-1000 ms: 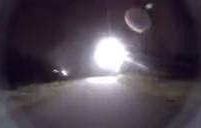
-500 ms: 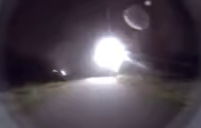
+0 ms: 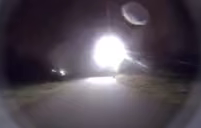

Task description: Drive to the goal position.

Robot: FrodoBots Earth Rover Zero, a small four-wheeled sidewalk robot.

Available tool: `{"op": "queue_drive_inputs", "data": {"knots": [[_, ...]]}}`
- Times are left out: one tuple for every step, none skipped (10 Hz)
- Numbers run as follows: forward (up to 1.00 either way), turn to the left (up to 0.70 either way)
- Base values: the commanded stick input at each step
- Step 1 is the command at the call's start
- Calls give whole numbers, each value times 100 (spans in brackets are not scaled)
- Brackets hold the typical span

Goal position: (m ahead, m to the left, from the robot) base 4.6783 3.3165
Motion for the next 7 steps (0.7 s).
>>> {"op": "queue_drive_inputs", "data": {"knots": [[100, 4], [100, 4], [100, 4], [100, 4], [100, 4], [100, 4], [100, 4]]}}
